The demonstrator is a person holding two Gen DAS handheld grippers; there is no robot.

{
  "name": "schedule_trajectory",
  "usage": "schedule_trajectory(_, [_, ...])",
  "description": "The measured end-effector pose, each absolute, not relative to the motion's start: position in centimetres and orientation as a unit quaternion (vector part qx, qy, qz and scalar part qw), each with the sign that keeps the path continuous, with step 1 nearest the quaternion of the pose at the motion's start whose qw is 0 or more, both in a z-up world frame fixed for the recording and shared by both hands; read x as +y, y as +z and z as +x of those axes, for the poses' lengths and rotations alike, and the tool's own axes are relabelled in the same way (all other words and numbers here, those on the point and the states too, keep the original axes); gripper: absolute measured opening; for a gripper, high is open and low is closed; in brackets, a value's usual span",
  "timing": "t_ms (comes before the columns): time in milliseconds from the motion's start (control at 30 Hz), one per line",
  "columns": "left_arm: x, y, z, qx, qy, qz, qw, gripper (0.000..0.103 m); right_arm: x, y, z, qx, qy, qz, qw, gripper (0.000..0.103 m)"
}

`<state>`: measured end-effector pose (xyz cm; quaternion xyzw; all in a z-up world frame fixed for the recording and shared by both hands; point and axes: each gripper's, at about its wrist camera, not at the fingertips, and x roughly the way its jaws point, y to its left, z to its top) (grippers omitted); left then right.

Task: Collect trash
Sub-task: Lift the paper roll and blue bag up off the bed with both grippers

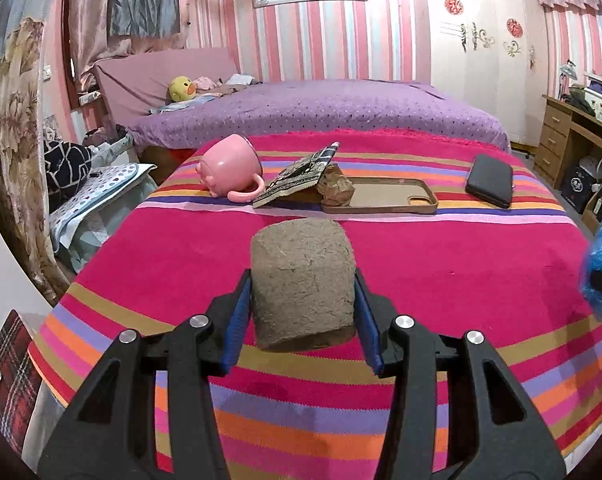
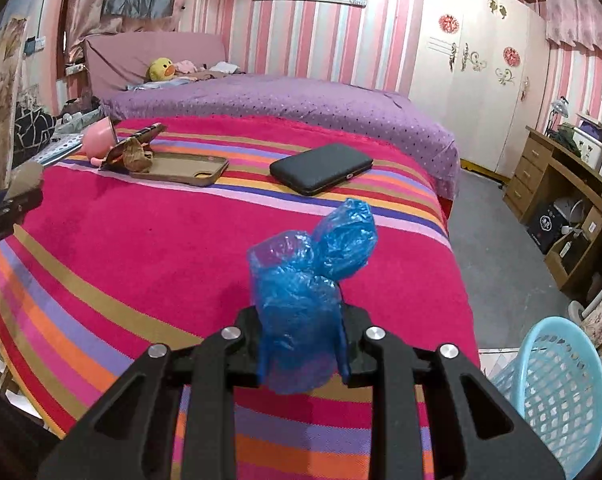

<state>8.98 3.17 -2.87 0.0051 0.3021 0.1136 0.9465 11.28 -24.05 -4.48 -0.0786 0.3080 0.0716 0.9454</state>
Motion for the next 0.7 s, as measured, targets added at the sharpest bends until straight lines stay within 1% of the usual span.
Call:
schedule_trajectory(133, [3.0, -3.1, 9.5, 0.309, 0.116, 0.001, 0.944, 0.046, -24.5, -4.4, 11.4, 0.299, 0.067, -0.070, 0.949, 0.025])
schedule_trajectory(233, [2.6, -2.8, 9.3, 0.298, 0.112, 0.006, 0.948, 0.046, -24.6, -4.4, 11.4, 0.294, 0.064, -0.076, 0.951, 0.025])
schedule_trajectory(700, [1.3, -2.7, 9.2, 0.290, 0.107, 0.019, 0.951, 0.046, -24.6, -4.7, 11.4, 0.295, 0.069, -0.076, 0.950, 0.026])
